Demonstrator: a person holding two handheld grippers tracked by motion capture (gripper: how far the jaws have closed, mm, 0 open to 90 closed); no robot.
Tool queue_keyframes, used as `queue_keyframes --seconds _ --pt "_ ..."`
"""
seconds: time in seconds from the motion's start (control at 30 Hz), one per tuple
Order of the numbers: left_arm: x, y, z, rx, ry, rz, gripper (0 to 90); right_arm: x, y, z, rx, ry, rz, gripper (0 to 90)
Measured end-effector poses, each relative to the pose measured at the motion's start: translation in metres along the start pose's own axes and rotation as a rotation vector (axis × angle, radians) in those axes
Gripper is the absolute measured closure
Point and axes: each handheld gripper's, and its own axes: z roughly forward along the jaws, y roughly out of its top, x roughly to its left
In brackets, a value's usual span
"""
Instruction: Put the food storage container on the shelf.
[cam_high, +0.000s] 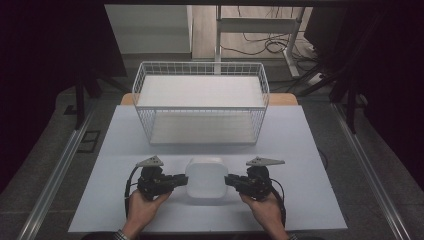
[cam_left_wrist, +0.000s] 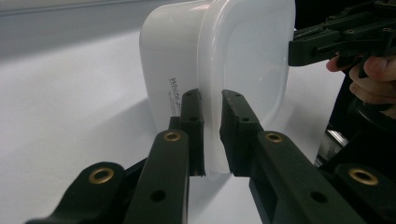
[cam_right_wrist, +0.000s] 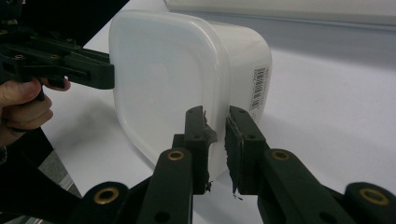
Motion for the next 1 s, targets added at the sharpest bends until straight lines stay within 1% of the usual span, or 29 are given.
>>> queue_keyframes --seconds 0.1,0.2,0.33,0.43,0.5,0.53,0.57,0.6,0.63,0.7,0.73,0.77,0.8,0.83,0.87,0.9,1.0 --pt "0.000 0.002 -0.001 -0.001 -0.002 0.001 80.2 -0.001 0.002 0.000 0.005 0.005 -0.007 78.6" --pt "0.001 0.007 -0.005 -0.015 -0.005 0.001 80.2 -0.001 0.008 -0.002 -0.009 0.015 -0.021 78.6" --pt "-0.001 0.016 -0.010 -0.030 0.011 0.015 80.2 0.003 0.019 -0.005 -0.030 0.012 -0.052 78.7" --pt "-0.002 0.024 -0.013 -0.040 0.016 0.025 80.1 0.005 0.028 -0.007 -0.042 0.011 -0.071 78.8" --pt "-0.002 0.029 -0.015 -0.048 0.021 0.033 80.2 0.005 0.034 -0.009 -0.053 0.011 -0.079 78.9" --pt "-0.002 0.031 -0.016 -0.053 0.023 0.036 80.2 0.005 0.040 -0.010 -0.065 0.013 -0.088 78.9" --pt "-0.003 0.034 -0.018 -0.058 0.025 0.039 80.2 0.005 0.040 -0.010 -0.065 0.013 -0.088 78.9" --pt "-0.003 0.040 -0.021 -0.066 0.031 0.046 80.2 0.006 0.046 -0.012 -0.079 0.016 -0.097 78.9" --pt "-0.003 0.040 -0.021 -0.066 0.031 0.046 80.2 0.006 0.046 -0.012 -0.079 0.016 -0.097 78.9" --pt "-0.004 0.046 -0.025 -0.077 0.042 0.054 80.2 0.007 0.052 -0.013 -0.093 0.017 -0.108 78.9" --pt "-0.005 0.049 -0.027 -0.081 0.046 0.058 80.1 0.008 0.059 -0.013 -0.104 0.020 -0.114 78.9" --pt "-0.006 0.056 -0.030 -0.088 0.052 0.064 80.2 0.008 0.062 -0.014 -0.109 0.019 -0.116 78.9" --pt "-0.006 0.056 -0.030 -0.088 0.052 0.064 80.1 0.008 0.065 -0.014 -0.114 0.020 -0.118 78.9" --pt "-0.006 0.060 -0.032 -0.093 0.053 0.065 80.1 0.008 0.065 -0.014 -0.114 0.020 -0.118 78.9" --pt "-0.007 0.067 -0.035 -0.100 0.055 0.072 80.2 0.009 0.072 -0.016 -0.126 0.022 -0.122 78.9" --pt "-0.007 0.067 -0.035 -0.100 0.055 0.072 80.1 0.009 0.072 -0.016 -0.126 0.022 -0.122 78.9" --pt "-0.009 0.077 -0.040 -0.112 0.063 0.081 80.2 0.010 0.082 -0.018 -0.143 0.022 -0.129 78.9"
